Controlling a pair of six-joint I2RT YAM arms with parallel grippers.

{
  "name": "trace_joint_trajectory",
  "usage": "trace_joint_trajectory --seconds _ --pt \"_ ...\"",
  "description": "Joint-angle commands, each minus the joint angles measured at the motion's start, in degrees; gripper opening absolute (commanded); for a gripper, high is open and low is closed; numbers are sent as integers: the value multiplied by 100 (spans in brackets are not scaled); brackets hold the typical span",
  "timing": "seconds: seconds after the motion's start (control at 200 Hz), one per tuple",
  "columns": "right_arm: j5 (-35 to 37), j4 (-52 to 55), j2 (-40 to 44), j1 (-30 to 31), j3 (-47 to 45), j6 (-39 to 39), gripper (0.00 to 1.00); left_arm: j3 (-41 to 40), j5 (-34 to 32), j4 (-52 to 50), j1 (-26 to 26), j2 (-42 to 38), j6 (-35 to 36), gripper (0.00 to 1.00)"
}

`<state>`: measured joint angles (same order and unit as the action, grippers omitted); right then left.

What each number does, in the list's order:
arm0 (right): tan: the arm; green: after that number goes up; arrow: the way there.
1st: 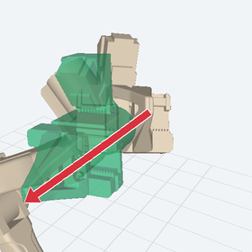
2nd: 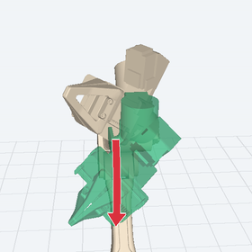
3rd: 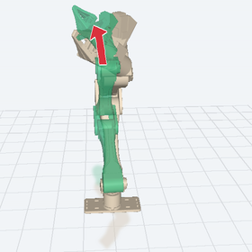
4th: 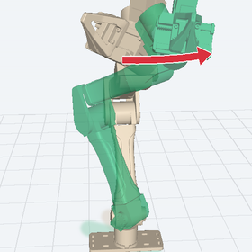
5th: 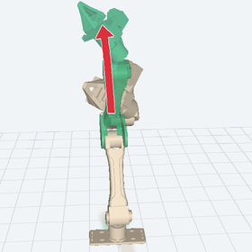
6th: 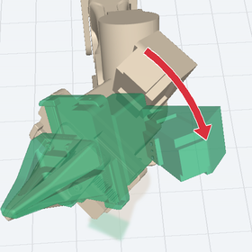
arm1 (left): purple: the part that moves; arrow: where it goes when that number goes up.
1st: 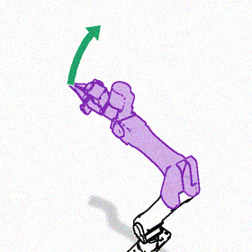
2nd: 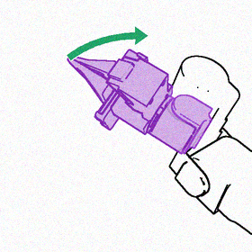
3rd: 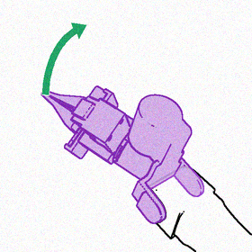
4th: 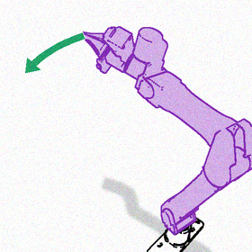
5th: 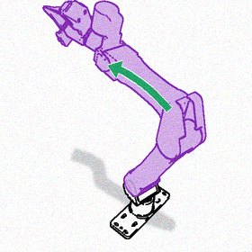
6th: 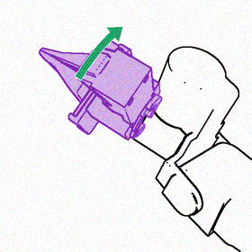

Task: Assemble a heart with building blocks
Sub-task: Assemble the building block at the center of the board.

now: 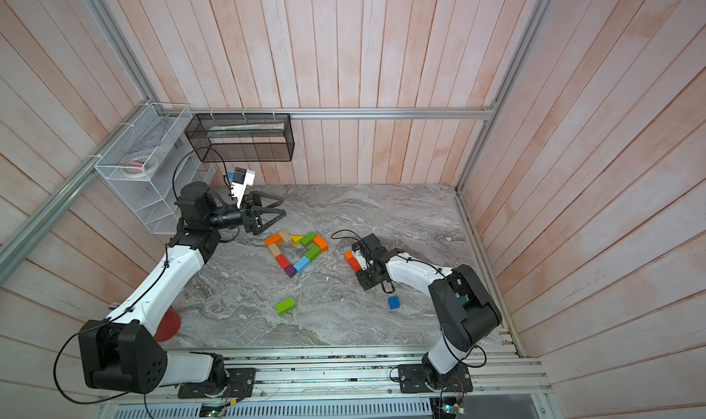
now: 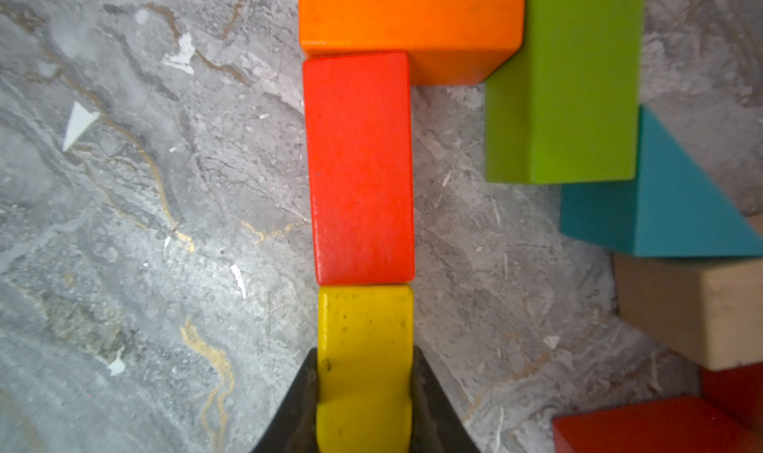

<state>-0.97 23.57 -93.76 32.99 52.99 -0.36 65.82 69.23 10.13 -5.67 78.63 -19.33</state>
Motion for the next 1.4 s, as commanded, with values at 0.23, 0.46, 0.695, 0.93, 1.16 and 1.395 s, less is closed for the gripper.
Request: trace_joint_trajectory --seconds 0.23,0.46,0.695,0.93,1.16,1.395 --pt "-64 51 -200 -47 67 36 27 -75 125 116 40 -144 -10 100" --pt "-86 51 -203 -52 70 36 32 -72 133 133 40 -156 -25 100" --pt "-162 54 -177 -56 71 41 39 -71 142 138 44 -164 -27 100" --pt "-225 47 -162 -52 71 39 33 -76 137 138 40 -172 -28 100" --pt "-214 40 -144 -56 76 42 31 -70 141 146 43 -180 -29 100" --pt "-224 -15 -204 -56 87 10 31 -78 148 147 44 -190 -40 100"
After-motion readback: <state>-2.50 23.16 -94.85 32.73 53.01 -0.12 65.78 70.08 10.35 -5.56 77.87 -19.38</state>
